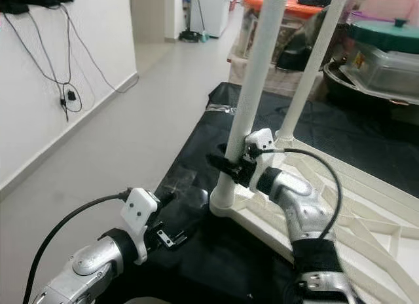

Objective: Building children table

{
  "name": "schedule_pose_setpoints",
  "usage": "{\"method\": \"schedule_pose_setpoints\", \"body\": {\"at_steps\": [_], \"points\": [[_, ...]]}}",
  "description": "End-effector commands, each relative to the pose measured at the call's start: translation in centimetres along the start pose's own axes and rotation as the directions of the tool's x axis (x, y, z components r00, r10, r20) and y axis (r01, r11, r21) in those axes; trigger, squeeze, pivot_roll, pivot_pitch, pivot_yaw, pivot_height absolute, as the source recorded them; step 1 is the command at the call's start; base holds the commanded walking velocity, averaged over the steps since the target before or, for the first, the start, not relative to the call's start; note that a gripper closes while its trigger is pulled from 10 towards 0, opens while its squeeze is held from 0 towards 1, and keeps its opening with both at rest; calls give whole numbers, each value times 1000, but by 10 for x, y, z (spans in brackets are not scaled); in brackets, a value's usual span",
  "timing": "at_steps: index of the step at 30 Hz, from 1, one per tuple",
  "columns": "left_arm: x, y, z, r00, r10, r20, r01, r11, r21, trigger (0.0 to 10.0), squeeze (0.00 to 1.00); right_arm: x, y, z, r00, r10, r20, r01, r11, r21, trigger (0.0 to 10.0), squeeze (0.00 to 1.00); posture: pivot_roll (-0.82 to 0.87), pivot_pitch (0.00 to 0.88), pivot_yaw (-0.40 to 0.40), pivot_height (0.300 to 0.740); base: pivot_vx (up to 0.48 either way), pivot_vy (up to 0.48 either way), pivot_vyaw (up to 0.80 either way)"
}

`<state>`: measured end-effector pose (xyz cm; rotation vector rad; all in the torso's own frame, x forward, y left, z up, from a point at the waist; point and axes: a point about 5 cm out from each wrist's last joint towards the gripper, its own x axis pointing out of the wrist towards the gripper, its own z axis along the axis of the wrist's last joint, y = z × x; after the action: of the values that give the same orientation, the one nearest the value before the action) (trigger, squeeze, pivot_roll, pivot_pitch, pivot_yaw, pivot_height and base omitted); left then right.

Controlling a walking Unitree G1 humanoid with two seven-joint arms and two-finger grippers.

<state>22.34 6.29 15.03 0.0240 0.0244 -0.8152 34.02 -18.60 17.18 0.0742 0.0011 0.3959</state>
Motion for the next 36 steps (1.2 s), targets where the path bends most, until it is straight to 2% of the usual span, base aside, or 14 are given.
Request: {"method": "schedule_pose_setpoints", "body": {"at_steps": [1, 5, 6, 8, 11, 12, 13, 14, 15, 20, 21, 27, 30, 36], "points": [[-1, -1, -1, 1000, -1, -4, 1, 1000, 5, 10000, 0, -26, -42, -20, 840, -539, -55, 541, 841, 16, 0, 0, 191, 0, -90, 740, 0, 0, 0], [0, -1, -1, 1000, -1, -4, 1, 1000, 6, 10000, 0, -33, -47, -23, 759, -648, -59, 650, 760, 18, 0, 0, 191, 0, -90, 740, 0, 0, 0], [0, -1, -1, 1000, -3, -3, 3, 1000, 7, 10000, 0, -42, -44, -26, 673, -738, -54, 740, 672, 39, 0, 0, 193, 0, -91, 740, 0, 0, 0], [0, -1, -1, 1000, -3, -3, 3, 1000, 7, 10000, 0, -42, -44, -26, 673, -738, -54, 740, 672, 39, 0, 0, 193, 0, -91, 740, 0, 0, 0], [0, -1, 0, 1000, -5, -3, 5, 1000, 10, 10000, 0, -47, -28, -28, 558, -827, -63, 826, 546, 140, 0, 0, 198, 0, -95, 740, 0, 0, 0], [0, -1, 0, 1000, -6, -3, 6, 1000, 11, 10000, 0, -41, -20, -26, 560, -826, -59, 821, 544, 172, 4745, 0, 198, 0, -95, 740, 0, 0, 0], [0, -1, 0, 1000, -6, -3, 6, 1000, 11, 10000, 0, -36, -15, -24, 576, -816, -52, 808, 559, 187, 4745, 0, 198, 0, -95, 740, 0, 0, 0], [0, -1, 0, 1000, -7, -2, 7, 1000, 12, 10000, 0, -32, -12, -22, 597, -801, -37, 791, 581, 189, 10000, 165, 197, 0, -94, 740, 0, 0, 0], [1, -2, 0, 1000, -7, -2, 7, 1000, 12, 10000, 0, -28, -9, -21, 627, -779, -24, 767, 612, 196, 10000, 1000, 197, 0, -93, 740, 0, 0, 0], [1, -2, 1, 1000, -8, -1, 8, 1000, 13, 10000, 0, -25, -12, -16, 636, -771, 42, 757, 633, 163, 10000, 1000, 198, 0, -94, 740, 0, 0, 0], [1, -2, 1, 1000, -7, -1, 7, 1000, 12, 10000, 0, -24, -14, -13, 666, -743, 68, 724, 666, 181, 10000, 0, 198, 0, -94, 740, 0, 0, 0], [1, -2, 1, 1000, -9, -1, 9, 1000, 12, 10000, 0, -24, -28, 4, 817, -541, 201, 534, 841, 93, 10000, 0, 193, 0, -92, 740, 0, 0, 0], [1, -2, 1, 1000, -11, 0, 11, 1000, 13, 10000, 0, -29, -31, 8, 979, -158, 131, 154, 987, 36, 10000, 0, 190, 0, -88, 740, 0, 0, 0], [1, -2, 1, 1000, -12, 0, 12, 1000, 15, 10000, 0, -33, -20, 12, 978, 205, 48, -206, 979, 13, 10000, 0, 191, 0, -90, 740, 0, 0, 0]]}}
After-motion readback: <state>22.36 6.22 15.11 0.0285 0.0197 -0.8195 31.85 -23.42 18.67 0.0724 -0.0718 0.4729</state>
